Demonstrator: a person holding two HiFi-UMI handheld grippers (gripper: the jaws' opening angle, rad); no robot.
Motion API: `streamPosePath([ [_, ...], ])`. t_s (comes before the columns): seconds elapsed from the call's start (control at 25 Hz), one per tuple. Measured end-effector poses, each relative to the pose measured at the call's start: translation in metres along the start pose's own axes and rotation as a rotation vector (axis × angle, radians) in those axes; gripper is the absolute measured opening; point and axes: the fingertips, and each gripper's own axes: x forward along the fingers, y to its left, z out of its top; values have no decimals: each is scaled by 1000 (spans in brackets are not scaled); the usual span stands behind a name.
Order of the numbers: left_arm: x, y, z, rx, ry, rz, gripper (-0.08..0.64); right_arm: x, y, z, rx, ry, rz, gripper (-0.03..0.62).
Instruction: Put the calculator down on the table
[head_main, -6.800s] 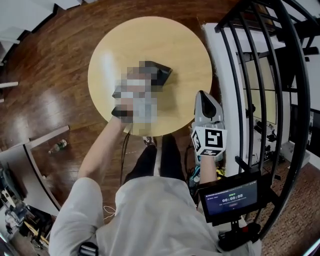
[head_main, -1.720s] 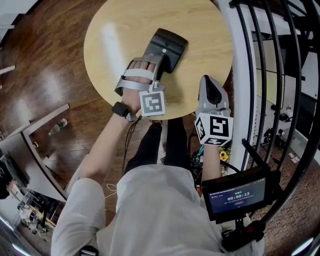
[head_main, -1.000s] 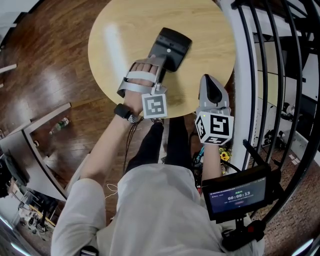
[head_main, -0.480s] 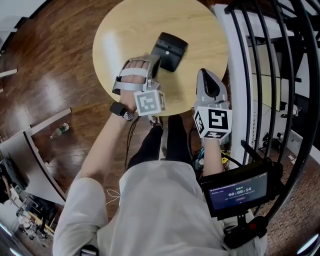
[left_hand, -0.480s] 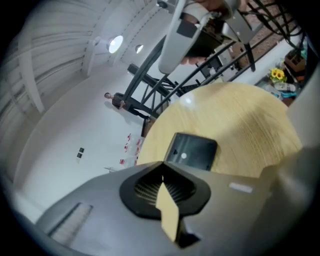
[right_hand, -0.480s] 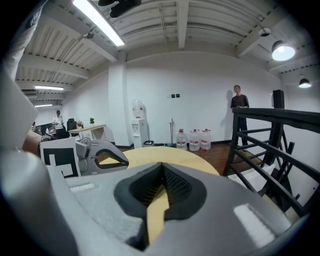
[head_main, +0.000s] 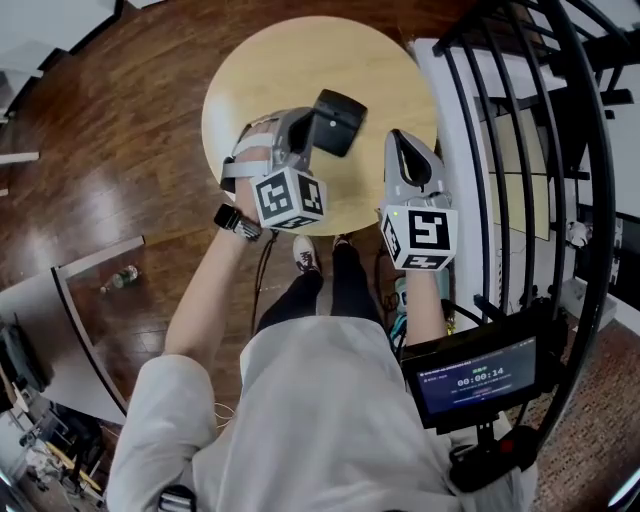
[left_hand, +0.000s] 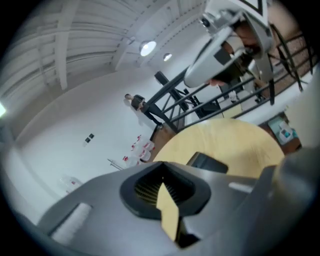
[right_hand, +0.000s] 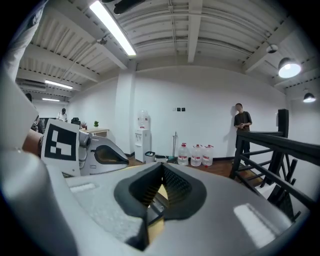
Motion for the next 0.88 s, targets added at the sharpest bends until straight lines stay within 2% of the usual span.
streamPosePath([
  [0.12, -21, 18, 9, -200, -74, -14, 6, -7, 2, 22, -26, -30, -8, 3],
  [0.24, -51, 43, 23, -459, -163, -18, 6, -16, 4, 40, -46, -54, -19, 3],
  [0.32, -71, 57, 30, -578, -218, -22, 6, -25, 5, 55, -53, -77, -26, 3],
  [0.64, -145, 103, 63, -721, -406, 4, 6, -57, 27, 109, -83, -177, -29, 3],
  [0.88, -176, 113, 67, -804, -485, 68, 6, -72, 36, 131, -102, -224, -6, 3],
])
